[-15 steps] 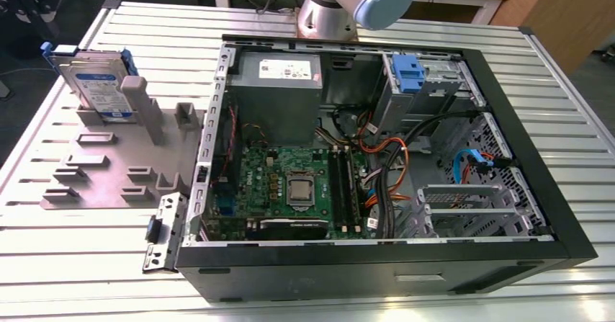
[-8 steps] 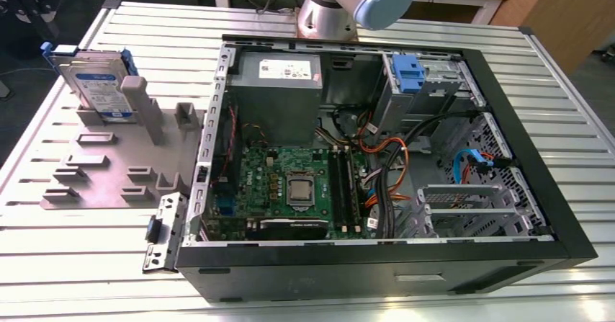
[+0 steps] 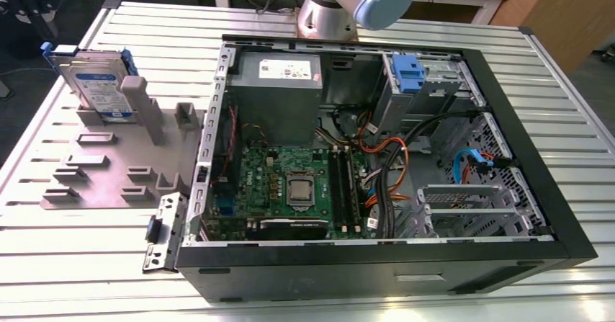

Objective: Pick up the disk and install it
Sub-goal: 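Pick up the disk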

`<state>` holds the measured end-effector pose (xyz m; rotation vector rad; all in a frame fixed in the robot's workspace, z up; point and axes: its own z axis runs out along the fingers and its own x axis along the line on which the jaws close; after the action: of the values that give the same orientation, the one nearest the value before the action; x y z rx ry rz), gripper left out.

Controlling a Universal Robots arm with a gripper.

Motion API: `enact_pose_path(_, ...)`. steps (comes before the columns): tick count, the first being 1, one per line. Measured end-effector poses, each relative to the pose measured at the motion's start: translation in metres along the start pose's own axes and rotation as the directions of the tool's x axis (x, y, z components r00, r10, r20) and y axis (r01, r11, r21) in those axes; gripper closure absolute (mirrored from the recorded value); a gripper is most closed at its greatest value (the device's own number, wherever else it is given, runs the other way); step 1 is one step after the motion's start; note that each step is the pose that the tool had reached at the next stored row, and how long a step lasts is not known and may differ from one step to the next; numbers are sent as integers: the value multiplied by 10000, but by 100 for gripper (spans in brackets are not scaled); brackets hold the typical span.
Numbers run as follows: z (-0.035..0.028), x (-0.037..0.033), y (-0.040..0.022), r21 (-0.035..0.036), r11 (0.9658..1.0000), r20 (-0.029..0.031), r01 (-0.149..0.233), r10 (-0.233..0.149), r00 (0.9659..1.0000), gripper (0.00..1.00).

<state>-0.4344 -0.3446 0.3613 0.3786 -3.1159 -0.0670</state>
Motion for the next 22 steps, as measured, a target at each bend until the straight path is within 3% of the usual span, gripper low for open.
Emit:
enact_pose_path(8, 0, 0, 0, -5, 9953, -41, 971, -971, 9953, 89)
enact_pose_path(18, 0, 0, 0, -5, 9948, -43, 1019, -1019, 9948, 89)
enact_pose_path(22, 0, 0, 0, -7, 9929, -50, 1188, -1188, 9929, 89)
